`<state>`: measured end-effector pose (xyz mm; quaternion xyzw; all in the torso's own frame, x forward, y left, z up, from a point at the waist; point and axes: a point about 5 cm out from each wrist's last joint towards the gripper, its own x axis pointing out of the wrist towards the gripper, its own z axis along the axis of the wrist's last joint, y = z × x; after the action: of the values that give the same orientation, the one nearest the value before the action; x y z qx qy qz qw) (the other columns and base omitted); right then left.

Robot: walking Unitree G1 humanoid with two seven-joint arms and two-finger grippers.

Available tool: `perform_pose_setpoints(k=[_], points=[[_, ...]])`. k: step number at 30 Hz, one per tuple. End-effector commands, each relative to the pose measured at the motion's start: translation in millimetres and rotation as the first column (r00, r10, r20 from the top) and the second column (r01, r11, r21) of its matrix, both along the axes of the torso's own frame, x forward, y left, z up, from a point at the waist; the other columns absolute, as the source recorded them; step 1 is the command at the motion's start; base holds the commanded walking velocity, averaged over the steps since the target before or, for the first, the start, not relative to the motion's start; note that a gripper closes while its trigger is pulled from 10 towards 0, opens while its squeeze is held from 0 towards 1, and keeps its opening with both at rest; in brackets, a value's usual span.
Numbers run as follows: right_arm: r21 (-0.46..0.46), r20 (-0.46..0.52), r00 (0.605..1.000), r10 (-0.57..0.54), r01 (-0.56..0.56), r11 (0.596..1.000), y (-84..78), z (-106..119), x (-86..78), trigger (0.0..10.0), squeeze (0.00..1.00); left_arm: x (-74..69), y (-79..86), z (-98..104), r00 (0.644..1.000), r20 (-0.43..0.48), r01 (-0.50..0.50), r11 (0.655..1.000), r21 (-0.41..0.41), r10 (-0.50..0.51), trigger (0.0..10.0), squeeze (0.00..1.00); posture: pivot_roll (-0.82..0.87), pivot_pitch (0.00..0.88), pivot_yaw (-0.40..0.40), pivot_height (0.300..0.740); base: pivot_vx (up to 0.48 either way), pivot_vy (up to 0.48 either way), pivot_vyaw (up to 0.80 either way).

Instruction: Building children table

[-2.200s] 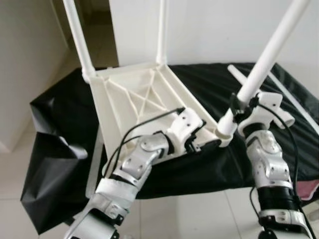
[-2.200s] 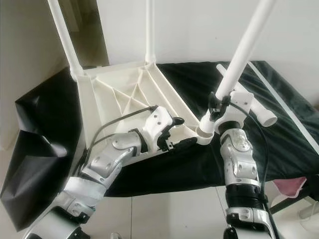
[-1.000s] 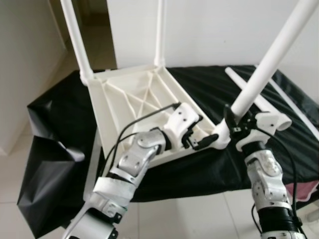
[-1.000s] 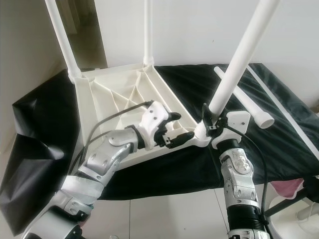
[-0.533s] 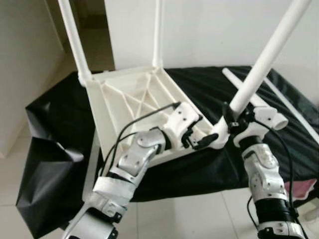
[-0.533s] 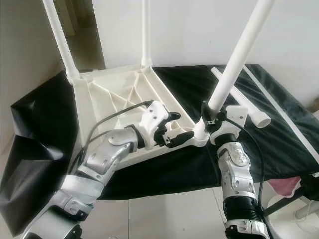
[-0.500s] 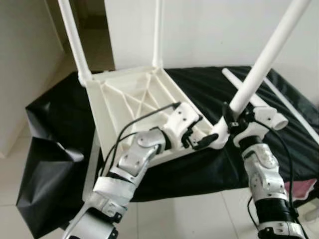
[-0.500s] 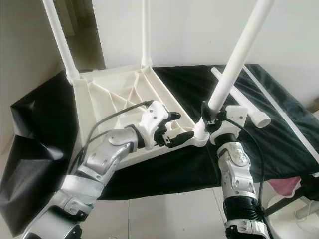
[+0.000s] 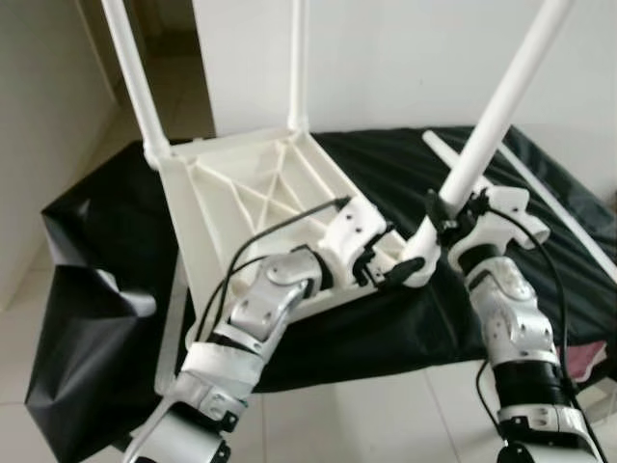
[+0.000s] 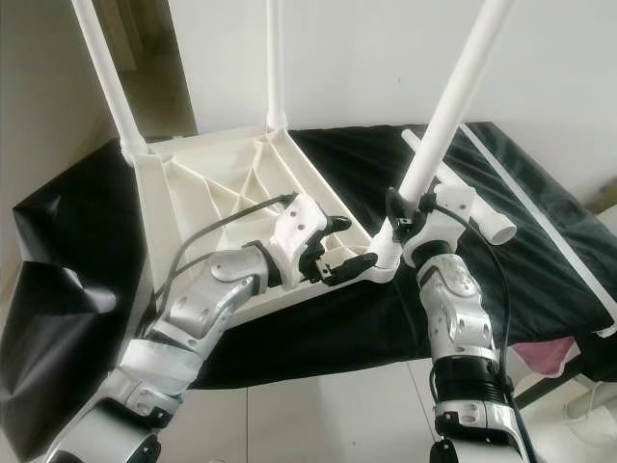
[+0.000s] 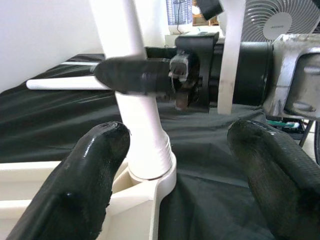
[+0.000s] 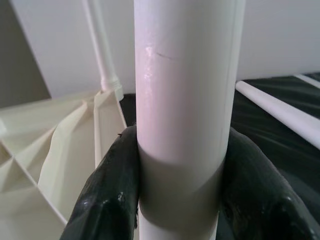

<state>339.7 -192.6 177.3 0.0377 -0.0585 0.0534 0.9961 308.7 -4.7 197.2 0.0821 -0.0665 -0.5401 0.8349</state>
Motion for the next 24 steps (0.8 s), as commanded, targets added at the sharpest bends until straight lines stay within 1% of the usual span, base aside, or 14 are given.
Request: perform_pose_setpoints(k=[1,3,5,6,8,9,11,15,18,19,20,21,24], points=[[-0.101,-0.126,0.992,0.004,-0.017,0.995,3.0,-31.3,-4.8,10.0,0.00,1.3,0.9,6.1,1.000,0.021,-0.022,1.000,-0.002,0.023,10.0,0.00,0.06,0.000,-0.019,0.740,0.000,0.000,0.00],[-0.180,-0.103,0.995,0.017,-0.036,0.983,5.6,-31.4,-6.3,10.0,0.00,1.2,1.0,6.4,1.000,0.021,-0.023,1.000,-0.004,0.023,10.0,0.00,0.06,0.000,-0.018,0.740,0.000,0.000,0.00],[-0.220,-0.085,0.996,0.025,-0.044,0.975,7.3,-31.2,-7.6,10.0,0.00,1.0,1.0,6.6,1.000,0.020,-0.023,1.000,-0.005,0.023,10.0,0.00,0.06,0.000,-0.017,0.740,0.000,0.000,0.00],[-0.220,-0.085,0.996,0.025,-0.044,0.975,7.3,-31.2,-7.6,10.0,0.00,1.0,1.0,6.6,1.000,0.020,-0.023,1.000,-0.005,0.023,10.0,0.00,0.06,0.000,-0.017,0.740,0.000,0.000,0.00],[-0.272,-0.055,0.997,0.048,-0.061,0.960,10.2,-31.6,-10.3,10.0,0.00,1.4,1.0,7.2,1.000,0.021,-0.023,1.000,-0.006,0.023,10.0,0.00,0.06,0.000,-0.017,0.740,0.000,0.000,0.00],[-0.272,-0.055,0.997,0.048,-0.061,0.960,10.2,-31.6,-10.3,10.0,0.00,1.4,1.0,7.2,1.000,0.021,-0.023,1.000,-0.006,0.023,10.0,0.00,0.06,0.000,-0.017,0.740,0.000,0.000,0.00],[-0.294,-0.039,0.996,0.082,-0.089,0.952,12.9,-35.4,-15.5,10.0,0.00,1.3,1.0,7.8,0.999,0.023,-0.023,1.000,-0.007,0.023,10.0,0.00,0.06,0.000,-0.019,0.740,0.000,0.000,0.00],[-0.262,-0.039,0.997,0.072,-0.080,0.962,8.8,-42.9,-20.1,10.0,0.00,1.6,1.7,8.8,0.999,0.025,-0.026,1.000,-0.008,0.027,10.0,0.00,0.06,0.000,-0.019,0.740,0.000,0.000,0.00],[-0.155,0.002,1.000,0.024,-0.024,0.988,-0.7,-52.1,-26.7,10.0,0.00,2.1,2.5,9.7,0.999,0.025,-0.030,0.999,-0.010,0.030,10.0,0.00,0.05,0.000,-0.018,0.740,0.000,0.000,0.00],[-0.107,0.031,0.999,0.014,-0.011,0.994,-1.8,-53.2,-29.9,10.0,0.00,2.1,2.6,9.7,0.999,0.026,-0.031,0.999,-0.009,0.031,10.0,0.00,0.05,0.000,-0.016,0.740,0.000,0.000,0.00],[-0.087,0.065,0.998,0.004,0.001,0.996,-2.2,-53.1,-33.2,10.0,0.00,2.1,2.8,9.8,0.999,0.025,-0.031,0.999,-0.010,0.031,10.0,0.00,0.05,0.000,-0.016,0.740,0.000,0.000,0.00],[-0.079,0.092,0.996,-0.001,0.008,0.997,-2.0,-52.5,-35.5,10.0,0.00,2.0,3.0,9.9,0.999,0.025,-0.031,0.999,-0.010,0.031,10.0,0.00,0.05,0.000,-0.015,0.740,0.000,0.000,0.00],[-0.069,0.103,0.995,-0.003,0.010,0.998,-1.4,-53.7,-37.9,10.0,0.00,2.1,3.2,10.0,0.999,0.025,-0.032,0.999,-0.010,0.032,10.0,0.00,0.05,0.000,-0.015,0.740,0.000,0.000,0.00]])
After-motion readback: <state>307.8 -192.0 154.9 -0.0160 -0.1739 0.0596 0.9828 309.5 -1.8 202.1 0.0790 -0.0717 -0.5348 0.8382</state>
